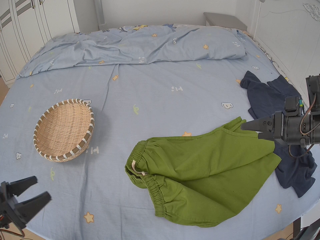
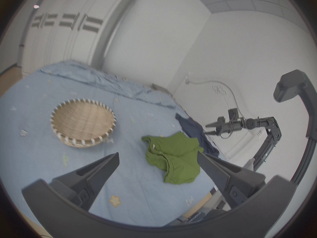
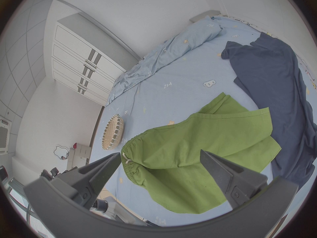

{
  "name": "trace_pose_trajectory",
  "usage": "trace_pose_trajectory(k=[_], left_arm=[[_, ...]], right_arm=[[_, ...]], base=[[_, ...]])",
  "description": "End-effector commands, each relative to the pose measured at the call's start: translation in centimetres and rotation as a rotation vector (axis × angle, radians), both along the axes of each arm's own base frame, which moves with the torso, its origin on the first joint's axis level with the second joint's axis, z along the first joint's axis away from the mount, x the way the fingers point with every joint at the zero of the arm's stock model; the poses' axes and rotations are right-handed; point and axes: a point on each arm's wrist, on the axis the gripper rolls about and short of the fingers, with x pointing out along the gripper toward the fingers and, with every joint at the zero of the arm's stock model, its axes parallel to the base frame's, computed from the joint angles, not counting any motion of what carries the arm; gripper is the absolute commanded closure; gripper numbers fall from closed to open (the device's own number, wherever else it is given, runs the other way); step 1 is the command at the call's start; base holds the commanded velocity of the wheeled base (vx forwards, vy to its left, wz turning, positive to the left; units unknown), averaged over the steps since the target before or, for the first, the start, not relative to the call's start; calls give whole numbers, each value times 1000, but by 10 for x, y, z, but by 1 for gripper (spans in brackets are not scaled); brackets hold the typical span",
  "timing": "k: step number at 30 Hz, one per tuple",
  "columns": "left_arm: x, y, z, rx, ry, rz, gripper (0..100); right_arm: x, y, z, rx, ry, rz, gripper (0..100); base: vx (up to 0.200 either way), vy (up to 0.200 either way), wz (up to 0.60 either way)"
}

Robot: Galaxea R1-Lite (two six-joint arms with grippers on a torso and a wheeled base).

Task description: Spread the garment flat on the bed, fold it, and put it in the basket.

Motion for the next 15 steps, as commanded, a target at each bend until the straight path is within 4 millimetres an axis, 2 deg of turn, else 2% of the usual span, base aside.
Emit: trace_pose_trajectory(k=[1, 5, 11, 15], left_arm=[[70, -58, -96, 232, 471, -433, 0], [77, -66, -113, 283, 448, -529, 0], [106, -84, -145, 354, 453, -609, 0], [116, -95, -152, 345, 360, -673, 0]], right_arm=[[-6, -11, -16, -25, -44, -15, 0], [-8, -11, -23, -43, -28, -3, 0], [-9, -14, -27, -59, -23, -4, 0], [-9, -15, -27, -77, -39, 2, 0]], base=[[0, 0, 0], [0, 0, 0], [0, 0, 0], [0, 0, 0]])
